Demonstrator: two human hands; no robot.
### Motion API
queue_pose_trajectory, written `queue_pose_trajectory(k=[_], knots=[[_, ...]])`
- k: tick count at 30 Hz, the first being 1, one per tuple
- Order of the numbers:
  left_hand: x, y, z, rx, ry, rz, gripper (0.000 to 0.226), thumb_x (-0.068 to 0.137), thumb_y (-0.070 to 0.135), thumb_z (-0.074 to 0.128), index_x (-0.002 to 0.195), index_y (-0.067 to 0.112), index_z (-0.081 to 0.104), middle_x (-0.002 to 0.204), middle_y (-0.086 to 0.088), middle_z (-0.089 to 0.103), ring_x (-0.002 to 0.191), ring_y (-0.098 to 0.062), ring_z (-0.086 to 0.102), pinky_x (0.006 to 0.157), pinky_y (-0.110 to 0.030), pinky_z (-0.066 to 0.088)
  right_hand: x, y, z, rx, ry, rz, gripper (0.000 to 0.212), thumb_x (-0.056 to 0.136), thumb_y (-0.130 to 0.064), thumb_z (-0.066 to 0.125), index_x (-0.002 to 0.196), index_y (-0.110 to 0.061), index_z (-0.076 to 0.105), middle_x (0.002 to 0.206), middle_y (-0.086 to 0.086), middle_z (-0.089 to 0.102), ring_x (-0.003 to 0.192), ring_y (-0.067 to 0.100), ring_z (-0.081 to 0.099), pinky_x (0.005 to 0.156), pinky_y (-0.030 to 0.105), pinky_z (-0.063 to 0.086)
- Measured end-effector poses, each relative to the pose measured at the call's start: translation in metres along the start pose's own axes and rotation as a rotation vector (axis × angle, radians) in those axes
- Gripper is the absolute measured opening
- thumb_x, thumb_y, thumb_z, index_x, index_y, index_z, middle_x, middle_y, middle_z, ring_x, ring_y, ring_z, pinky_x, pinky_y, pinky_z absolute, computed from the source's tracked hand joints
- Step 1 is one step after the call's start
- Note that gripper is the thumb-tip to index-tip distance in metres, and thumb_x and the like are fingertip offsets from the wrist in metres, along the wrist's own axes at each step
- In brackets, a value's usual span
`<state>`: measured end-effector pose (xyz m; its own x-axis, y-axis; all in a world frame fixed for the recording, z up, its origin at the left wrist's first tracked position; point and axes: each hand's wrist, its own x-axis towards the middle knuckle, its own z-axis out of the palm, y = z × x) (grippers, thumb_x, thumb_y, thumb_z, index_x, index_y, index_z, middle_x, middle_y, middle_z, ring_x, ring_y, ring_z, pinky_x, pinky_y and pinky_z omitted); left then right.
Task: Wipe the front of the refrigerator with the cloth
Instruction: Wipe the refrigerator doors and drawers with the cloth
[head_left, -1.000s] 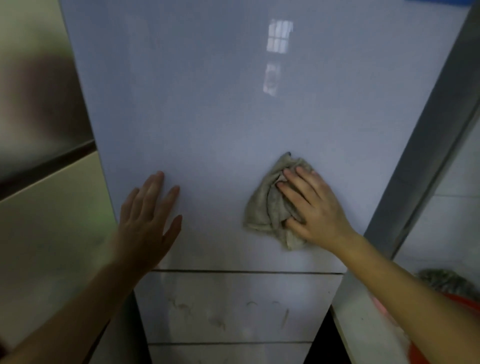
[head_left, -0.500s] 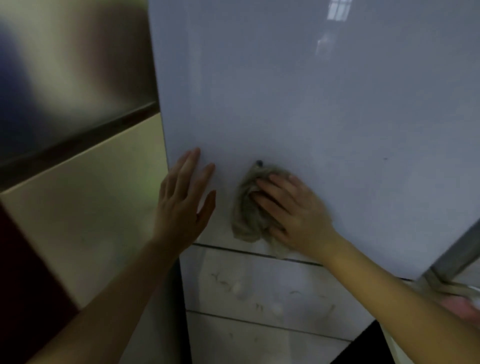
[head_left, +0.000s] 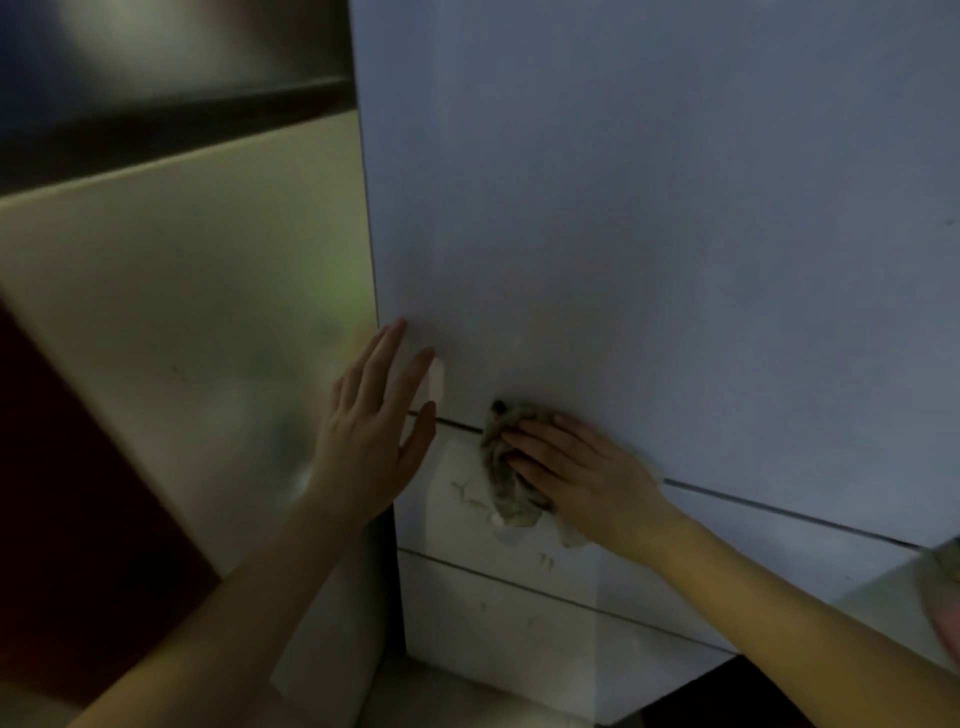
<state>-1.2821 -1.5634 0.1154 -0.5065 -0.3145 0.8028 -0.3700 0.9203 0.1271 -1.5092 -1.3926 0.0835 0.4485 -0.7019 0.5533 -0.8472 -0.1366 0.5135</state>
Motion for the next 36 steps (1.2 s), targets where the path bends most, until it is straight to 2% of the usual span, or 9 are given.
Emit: queue_pose_trajectory(k=[3,7,10,14,17,21,23,29,36], knots=[[-0.025,0.008,0.007,0.03,-0.074,-0.039,0.05,0.103,0.034,0.046,0.147,0.011,0.048,0.162,-0.017,0.033,0.147,-0.037,0.037,0.112,-0.044,0.037,-0.018,-0.005,0.001,0.009,0.008,0.031,0.031,0.1,-0.01,0.058,0.129,-0.011,0.069,0.145,0.006,0.061,0.135,0.022,0.049,0.129,0.038,0.022],[-0.063,0.006,0.02,0.069,-0.153,-0.06,0.054,0.103,0.038,0.045,0.148,0.009,0.048,0.161,-0.016,0.035,0.144,-0.036,0.041,0.111,-0.046,0.04,-0.023,-0.012,0.003,0.044,0.064,0.081,0.031,0.099,-0.01,0.058,0.127,-0.012,0.07,0.145,0.005,0.062,0.137,0.021,0.05,0.122,0.038,0.034],[-0.089,-0.003,0.036,0.089,-0.164,-0.057,0.054,0.103,0.039,0.043,0.145,0.007,0.051,0.159,-0.018,0.038,0.143,-0.038,0.042,0.109,-0.05,0.043,-0.027,-0.016,0.011,0.02,0.1,0.089,0.031,0.099,-0.012,0.06,0.129,-0.014,0.069,0.148,0.005,0.059,0.139,0.022,0.051,0.122,0.04,0.037],[-0.112,-0.013,0.068,0.075,-0.099,-0.09,0.055,0.102,0.038,0.045,0.147,0.008,0.049,0.16,-0.019,0.036,0.145,-0.039,0.039,0.113,-0.052,0.039,-0.029,-0.018,0.021,0.007,0.136,0.093,0.035,0.101,-0.018,0.055,0.132,-0.013,0.068,0.149,0.007,0.058,0.141,0.025,0.048,0.122,0.043,0.036],[-0.123,-0.018,0.096,0.054,-0.032,-0.072,0.057,0.102,0.037,0.045,0.152,0.01,0.042,0.165,-0.018,0.025,0.15,-0.038,0.03,0.116,-0.052,0.035,-0.031,-0.019,0.024,-0.04,0.143,0.086,0.043,0.096,-0.023,0.063,0.137,-0.012,0.065,0.151,0.009,0.055,0.144,0.026,0.045,0.124,0.044,0.034],[-0.129,-0.024,0.126,0.002,0.115,-0.051,0.056,0.102,0.032,0.045,0.152,0.006,0.04,0.166,-0.019,0.018,0.156,-0.03,0.015,0.128,-0.034,0.013,-0.032,-0.022,0.029,-0.104,0.178,0.08,0.046,0.094,-0.026,0.067,0.137,-0.012,0.065,0.151,0.01,0.055,0.144,0.028,0.048,0.123,0.046,0.035],[-0.131,-0.024,0.138,-0.034,0.186,-0.051,0.057,0.101,0.03,0.048,0.151,0.004,0.04,0.165,-0.02,0.019,0.156,-0.031,0.014,0.128,-0.03,0.009,-0.034,-0.024,0.032,-0.132,0.189,0.084,0.046,0.093,-0.027,0.067,0.137,-0.012,0.065,0.152,0.011,0.054,0.145,0.029,0.047,0.123,0.046,0.034],[-0.128,-0.036,0.157,-0.095,0.369,0.028,0.051,0.103,0.03,0.047,0.145,0.001,0.048,0.16,-0.024,0.03,0.151,-0.039,0.026,0.125,-0.047,0.026,-0.038,-0.022,0.039,-0.226,0.201,0.035,0.052,0.09,-0.032,0.066,0.138,-0.011,0.064,0.154,0.012,0.051,0.147,0.032,0.043,0.119,0.051,0.038],[-0.137,-0.047,0.158,-0.037,0.335,0.079,0.059,0.103,0.043,0.039,0.15,0.007,0.043,0.165,-0.014,0.026,0.155,-0.028,0.02,0.126,-0.039,0.022,-0.044,-0.033,0.048,-0.268,0.224,0.095,0.057,0.091,-0.036,0.061,0.143,-0.012,0.058,0.158,0.012,0.045,0.151,0.033,0.036,0.118,0.056,0.035]])
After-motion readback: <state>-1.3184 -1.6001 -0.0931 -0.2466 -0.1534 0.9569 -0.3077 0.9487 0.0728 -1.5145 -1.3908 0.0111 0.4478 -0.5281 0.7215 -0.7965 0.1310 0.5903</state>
